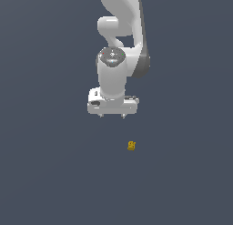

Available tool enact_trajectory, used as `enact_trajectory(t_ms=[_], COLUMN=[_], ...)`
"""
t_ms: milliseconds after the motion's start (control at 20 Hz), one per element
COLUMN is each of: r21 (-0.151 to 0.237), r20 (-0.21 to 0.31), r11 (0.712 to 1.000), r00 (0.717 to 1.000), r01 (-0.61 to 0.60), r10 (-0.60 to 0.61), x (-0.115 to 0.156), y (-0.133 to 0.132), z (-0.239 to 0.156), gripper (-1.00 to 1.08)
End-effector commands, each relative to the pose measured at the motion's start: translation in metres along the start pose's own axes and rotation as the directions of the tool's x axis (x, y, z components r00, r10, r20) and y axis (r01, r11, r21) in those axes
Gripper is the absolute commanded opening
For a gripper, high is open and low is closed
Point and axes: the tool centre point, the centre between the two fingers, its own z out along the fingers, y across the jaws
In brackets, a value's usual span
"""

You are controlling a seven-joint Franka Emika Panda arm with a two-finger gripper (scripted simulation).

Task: Pick up the object and move it to a goal position.

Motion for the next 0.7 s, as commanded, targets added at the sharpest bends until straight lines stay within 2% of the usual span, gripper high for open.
enact_trajectory(t_ms=[0, 300, 650], r21=[-0.004, -0.002, 0.002], r20=[0.004, 0.001, -0.004], r11=[1.000, 1.000, 0.999], r00=[1.000, 1.000, 0.999], r01=[0.015, 0.003, -0.035], r10=[-0.015, -0.003, 0.035], x=[-0.002, 0.003, 0.023], y=[-0.002, -0.004, -0.020], z=[0.001, 0.003, 0.017], gripper=[1.00, 1.00, 1.00])
